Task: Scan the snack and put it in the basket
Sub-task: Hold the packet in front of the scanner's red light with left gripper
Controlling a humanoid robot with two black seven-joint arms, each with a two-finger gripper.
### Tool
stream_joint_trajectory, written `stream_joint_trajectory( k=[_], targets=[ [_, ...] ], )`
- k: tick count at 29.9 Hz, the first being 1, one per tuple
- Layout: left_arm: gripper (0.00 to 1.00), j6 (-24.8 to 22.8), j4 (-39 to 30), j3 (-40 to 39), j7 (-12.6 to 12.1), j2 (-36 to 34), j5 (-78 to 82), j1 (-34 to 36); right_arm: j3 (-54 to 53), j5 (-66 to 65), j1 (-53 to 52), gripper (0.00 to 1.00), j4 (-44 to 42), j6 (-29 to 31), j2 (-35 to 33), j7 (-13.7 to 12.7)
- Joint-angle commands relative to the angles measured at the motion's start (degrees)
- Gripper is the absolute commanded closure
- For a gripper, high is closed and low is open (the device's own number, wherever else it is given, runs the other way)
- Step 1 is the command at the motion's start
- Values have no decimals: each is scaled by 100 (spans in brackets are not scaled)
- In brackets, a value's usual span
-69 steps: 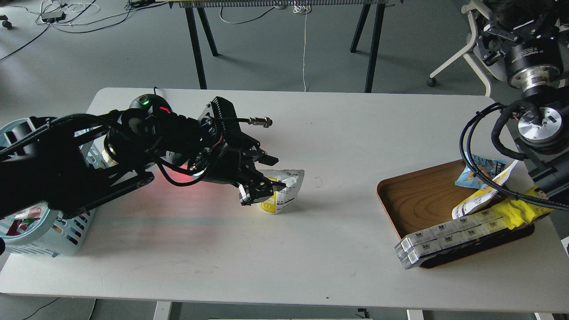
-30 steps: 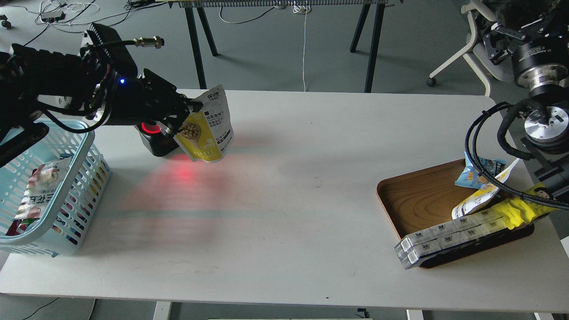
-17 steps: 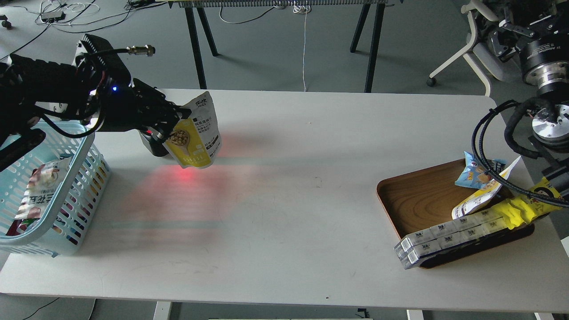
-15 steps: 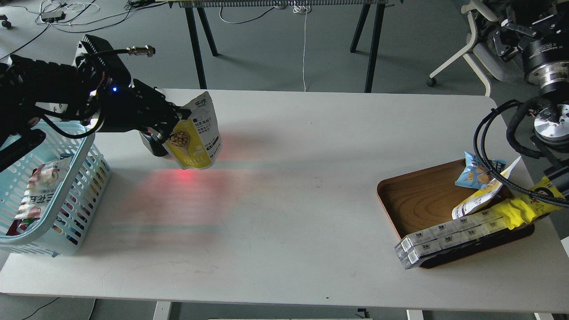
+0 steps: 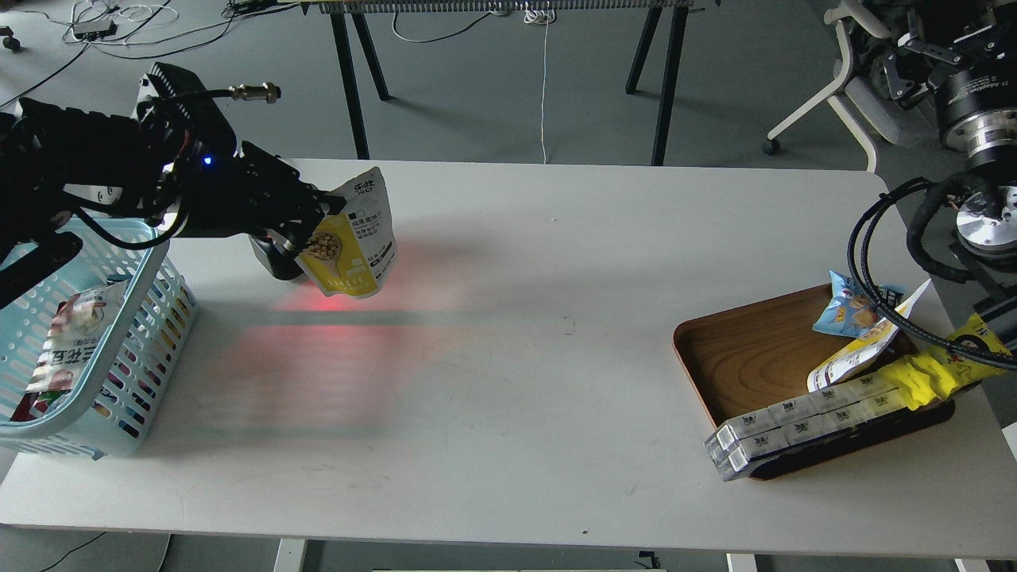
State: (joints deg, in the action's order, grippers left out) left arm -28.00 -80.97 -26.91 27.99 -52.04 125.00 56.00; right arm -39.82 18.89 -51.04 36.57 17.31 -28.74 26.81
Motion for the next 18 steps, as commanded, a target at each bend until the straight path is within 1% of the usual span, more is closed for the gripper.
stream_joint_trajectory(
  k=[1, 5, 18],
  targets=[
    [99, 0, -190, 36, 1, -43, 0, -27, 0, 0, -11, 3, -1, 0, 0, 0],
    [99, 0, -331, 45, 1, -69, 0, -71, 0, 0, -2, 3, -1, -8, 0, 0],
    [99, 0, -331, 28, 1, -87, 0, -71, 0, 0, -11, 3, -1, -8, 0, 0]
  ],
)
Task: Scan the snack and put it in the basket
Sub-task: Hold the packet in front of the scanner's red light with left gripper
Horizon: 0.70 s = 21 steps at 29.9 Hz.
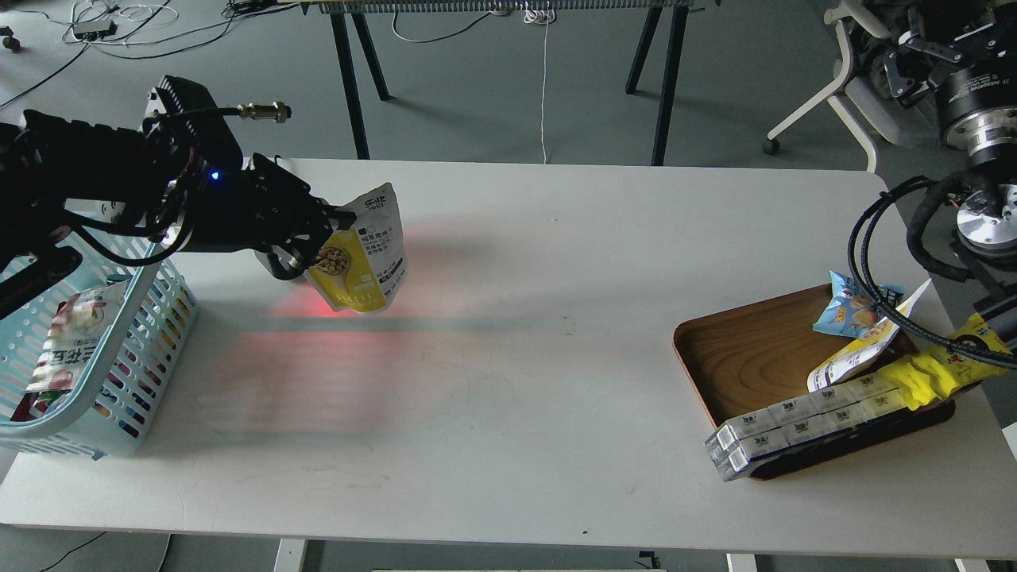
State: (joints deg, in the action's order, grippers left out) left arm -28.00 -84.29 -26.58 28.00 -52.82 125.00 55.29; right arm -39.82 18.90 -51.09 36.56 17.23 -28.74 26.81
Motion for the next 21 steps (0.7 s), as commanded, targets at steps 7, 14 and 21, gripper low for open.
stream_joint_trajectory(
  k=[7, 14, 21],
  targets=[
    [99, 0, 0, 4, 0, -36, 0, -9, -43, 0, -15, 3, 0, 0, -8, 0],
    [99, 0, 70, 21, 0, -1, 0, -18, -79, 0, -6, 3, 0, 0, -17, 0],
    [99, 0, 220, 22, 0, 43, 0, -35, -79, 0, 20, 3, 0, 0, -17, 0]
  ],
)
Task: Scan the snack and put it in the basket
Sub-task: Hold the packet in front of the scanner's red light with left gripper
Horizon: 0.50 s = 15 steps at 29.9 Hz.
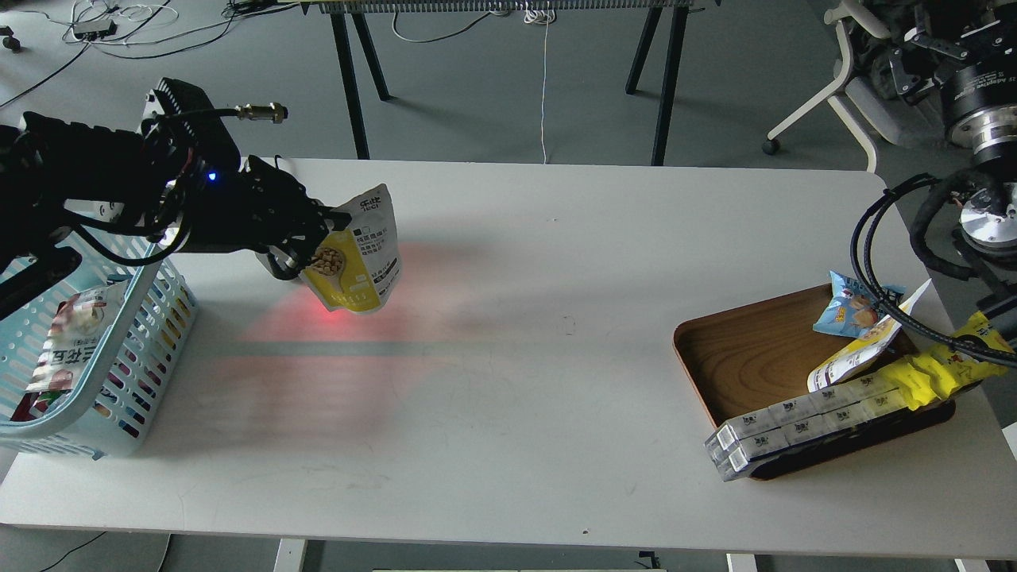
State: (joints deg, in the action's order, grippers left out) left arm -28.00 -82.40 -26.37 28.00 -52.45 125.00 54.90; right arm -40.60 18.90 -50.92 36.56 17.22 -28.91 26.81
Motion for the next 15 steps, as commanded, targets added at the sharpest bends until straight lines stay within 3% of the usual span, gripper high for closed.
stream_joint_trajectory(
  k=[1, 15],
  targets=[
    [99, 0, 31, 0, 0, -2, 0, 3, 0, 0, 3, 3, 0, 1, 0, 0],
    [98, 0, 14, -166, 0, -327, 0, 152, -26, 0, 12, 3, 0, -17, -18, 17]
  ],
)
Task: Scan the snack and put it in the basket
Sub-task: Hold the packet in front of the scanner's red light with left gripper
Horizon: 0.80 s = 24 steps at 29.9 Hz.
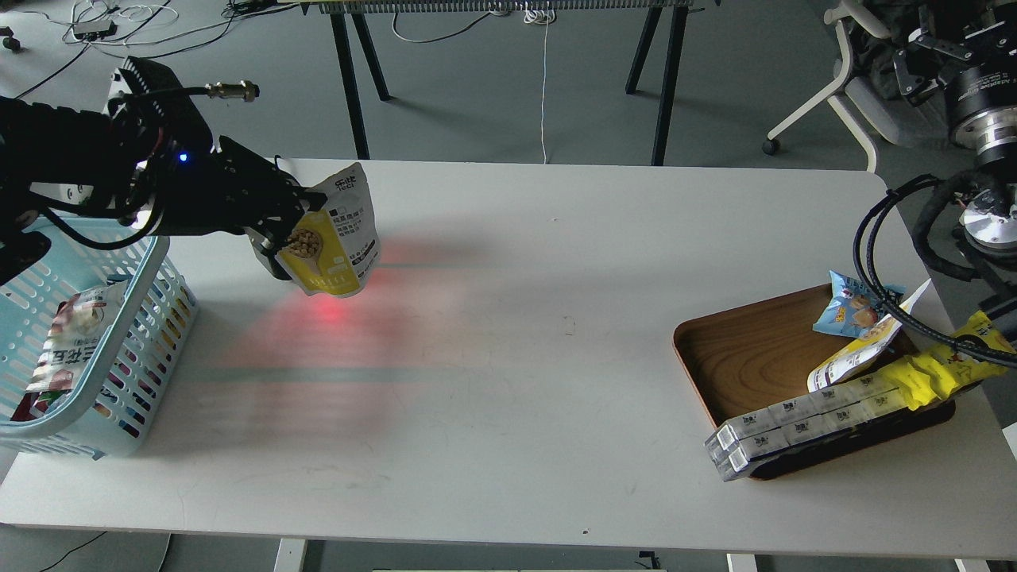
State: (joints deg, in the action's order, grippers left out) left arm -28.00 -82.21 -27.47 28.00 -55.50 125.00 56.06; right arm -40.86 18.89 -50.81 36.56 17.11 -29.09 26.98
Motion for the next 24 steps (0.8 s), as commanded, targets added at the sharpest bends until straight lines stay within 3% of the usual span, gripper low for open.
stream_joint_trajectory(
  k=[1, 17, 24],
  targets=[
    [98, 0, -6, -74, 0, -14, 0, 71, -1, 0, 1, 3, 0, -6, 9, 0],
    [98, 0, 47, -74, 0, 74, 0, 335, -45, 9, 1, 3, 9, 3, -17, 0],
    [98, 0, 425, -13, 0, 531, 0, 265, -80, 0, 28, 3, 9, 3, -9, 0]
  ],
)
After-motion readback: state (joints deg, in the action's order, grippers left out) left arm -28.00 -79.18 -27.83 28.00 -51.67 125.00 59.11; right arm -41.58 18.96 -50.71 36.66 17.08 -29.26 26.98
